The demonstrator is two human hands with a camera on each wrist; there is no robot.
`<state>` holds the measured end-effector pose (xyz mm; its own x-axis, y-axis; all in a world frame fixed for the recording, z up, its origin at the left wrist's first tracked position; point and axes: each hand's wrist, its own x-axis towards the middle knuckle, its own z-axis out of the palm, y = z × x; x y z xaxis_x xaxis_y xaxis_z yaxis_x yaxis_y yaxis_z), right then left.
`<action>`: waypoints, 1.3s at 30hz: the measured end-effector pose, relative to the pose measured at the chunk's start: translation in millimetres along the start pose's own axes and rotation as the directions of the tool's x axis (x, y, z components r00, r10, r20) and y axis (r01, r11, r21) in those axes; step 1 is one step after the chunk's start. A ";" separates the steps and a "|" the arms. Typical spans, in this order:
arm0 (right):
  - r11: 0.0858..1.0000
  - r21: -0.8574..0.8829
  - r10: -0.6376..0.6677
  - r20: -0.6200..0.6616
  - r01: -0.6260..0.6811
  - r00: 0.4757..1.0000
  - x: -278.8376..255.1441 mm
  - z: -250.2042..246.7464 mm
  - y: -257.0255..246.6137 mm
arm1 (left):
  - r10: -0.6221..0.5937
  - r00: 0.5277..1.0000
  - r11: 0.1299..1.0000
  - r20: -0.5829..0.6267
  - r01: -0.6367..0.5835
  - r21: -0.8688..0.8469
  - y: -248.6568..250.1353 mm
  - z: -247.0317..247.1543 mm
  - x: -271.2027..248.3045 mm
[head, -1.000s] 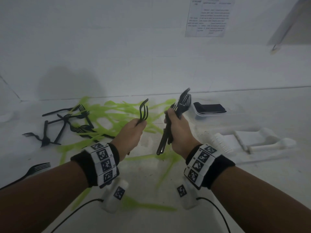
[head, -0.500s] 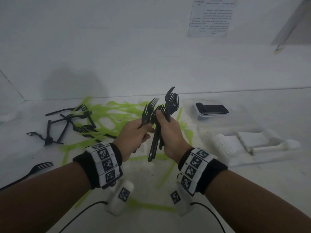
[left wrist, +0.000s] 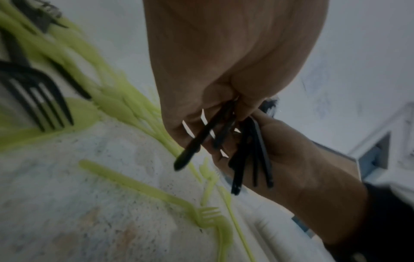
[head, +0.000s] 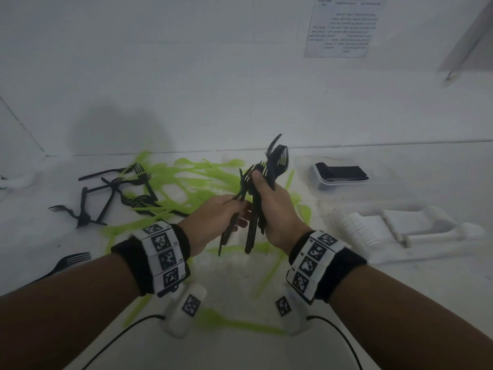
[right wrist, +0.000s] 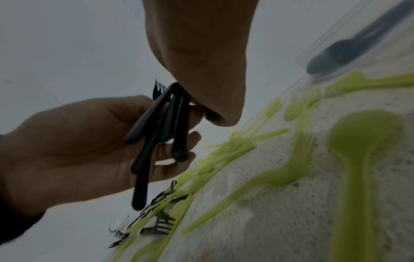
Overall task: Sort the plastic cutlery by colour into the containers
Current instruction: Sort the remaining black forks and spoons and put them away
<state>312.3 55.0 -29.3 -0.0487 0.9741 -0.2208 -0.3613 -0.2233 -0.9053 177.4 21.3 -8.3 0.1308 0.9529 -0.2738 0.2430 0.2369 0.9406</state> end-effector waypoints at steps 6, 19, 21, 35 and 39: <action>0.996 0.032 0.077 0.040 -0.079 0.996 -1.2 1.1 6.1 | -0.011 0.995 0.991 0.099 -0.003 0.137 -9.5 -7.7 -4.1; 0.998 -0.055 -0.012 -0.028 0.010 1.000 4.4 -1.3 -2.0 | 0.019 0.967 0.998 -0.254 -0.033 -0.052 7.5 -26.3 12.9; 0.999 -0.049 -0.025 -0.012 0.024 1.000 4.4 3.6 -3.2 | 0.033 0.968 0.991 -0.249 -0.065 -0.119 9.7 -18.6 17.2; 0.992 -0.088 -0.079 0.144 0.092 0.987 -1.4 21.5 6.9 | 0.114 0.991 0.940 -0.069 -0.130 -0.314 14.6 0.1 0.6; 0.992 -0.127 0.041 0.224 -0.013 0.974 0.7 22.0 10.8 | 0.155 0.986 0.955 -0.060 -0.165 -0.247 9.8 -6.2 -3.6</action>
<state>287.8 54.0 -31.2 -0.2712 0.9472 -0.1711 -0.2396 -0.2386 -0.9411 173.4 21.4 3.1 0.1087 0.9878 -0.1118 -0.0269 0.1154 0.9930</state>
